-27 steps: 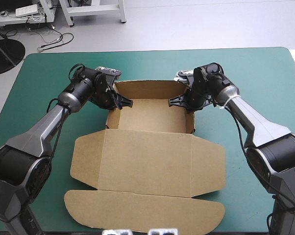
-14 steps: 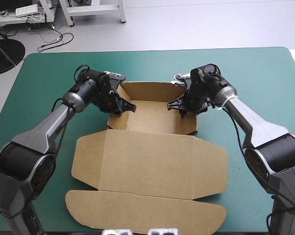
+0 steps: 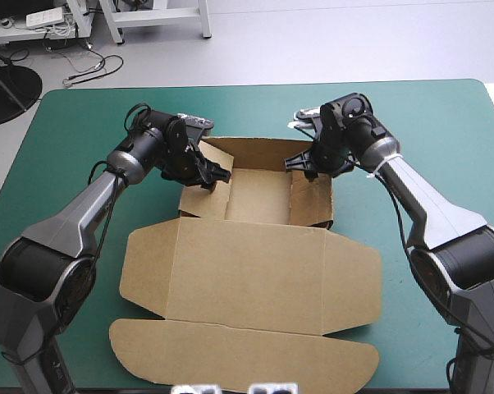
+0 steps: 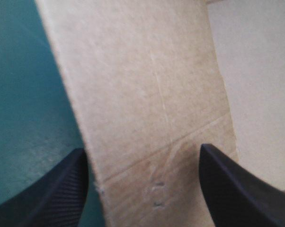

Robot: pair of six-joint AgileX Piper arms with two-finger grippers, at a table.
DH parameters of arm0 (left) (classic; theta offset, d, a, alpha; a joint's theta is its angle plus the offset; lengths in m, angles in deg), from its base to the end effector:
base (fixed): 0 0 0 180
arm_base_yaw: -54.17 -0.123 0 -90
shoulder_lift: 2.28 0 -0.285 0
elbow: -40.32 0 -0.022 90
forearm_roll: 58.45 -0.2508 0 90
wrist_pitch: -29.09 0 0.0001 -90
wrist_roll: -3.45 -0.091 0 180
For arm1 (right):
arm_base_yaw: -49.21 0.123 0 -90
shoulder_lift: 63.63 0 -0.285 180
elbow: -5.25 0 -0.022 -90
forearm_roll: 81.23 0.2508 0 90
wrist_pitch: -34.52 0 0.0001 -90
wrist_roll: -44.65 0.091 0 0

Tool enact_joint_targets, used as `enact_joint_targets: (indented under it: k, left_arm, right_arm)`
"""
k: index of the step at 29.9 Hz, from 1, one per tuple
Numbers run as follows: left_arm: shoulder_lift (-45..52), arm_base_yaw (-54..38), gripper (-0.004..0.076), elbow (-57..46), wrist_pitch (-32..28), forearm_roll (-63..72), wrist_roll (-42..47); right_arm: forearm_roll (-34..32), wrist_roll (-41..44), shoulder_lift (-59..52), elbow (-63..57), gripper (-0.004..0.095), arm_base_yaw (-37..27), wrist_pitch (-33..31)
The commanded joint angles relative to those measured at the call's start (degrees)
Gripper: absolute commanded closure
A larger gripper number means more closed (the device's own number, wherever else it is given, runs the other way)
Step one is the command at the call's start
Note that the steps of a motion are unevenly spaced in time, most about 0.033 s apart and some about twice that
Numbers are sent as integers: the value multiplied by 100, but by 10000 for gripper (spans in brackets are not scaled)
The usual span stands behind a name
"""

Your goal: Fold the box

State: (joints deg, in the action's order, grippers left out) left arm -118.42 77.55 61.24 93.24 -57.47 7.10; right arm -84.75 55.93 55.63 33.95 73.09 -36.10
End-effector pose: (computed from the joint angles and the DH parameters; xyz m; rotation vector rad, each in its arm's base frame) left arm 0.3751 -0.1637 0.2928 0.4719 2.7518 -0.1415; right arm 0.3858 0.1650 0.3052 -0.3234 2.7909 0.0585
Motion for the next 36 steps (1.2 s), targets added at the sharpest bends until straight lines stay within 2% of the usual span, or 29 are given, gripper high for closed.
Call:
enact_joint_targets:
  k: [1,4,11,13,15,18,19,24,27,32,36]
  left_arm:
    - [326,31,241,739,423,-366,32]
    - [326,31,241,1407,992,-833,32]
    - [831,31,262,2366,979,-7,105]
    - [1142,31,339,2444,979,191,20]
    - [1475,31,460,2443,979,202,-135]
    - [2018,31,696,2443,979,188,-365]
    - [2197,31,730,2443,979,188,-549]
    - [2869,31,734,2361,979,115,-796]
    - [3210,31,734,1902,979,78,-1061]
    - [3934,31,734,362,879,-458,-1073]
    - [4675,31,734,-1146,278,-769,-972]
  right_arm:
    - [-47,-40,-526,640,427,16,-109]
    - [-18,-119,-733,992,427,16,-109]
    - [-284,-139,-1579,1208,427,16,-109]
    - [-236,18,-1852,1208,428,16,-109]
    - [-143,19,-2037,1208,441,16,-109]
    - [-153,-9,-2106,1107,474,16,-109]
    - [-182,9,-2106,971,483,6,-109]
    - [-55,23,-2053,-255,489,-157,48]
    - [316,52,-1978,-972,490,-223,576]
    - [776,107,-1668,-1652,491,-285,1202]
    - [804,95,-1297,-1694,491,-285,1313]
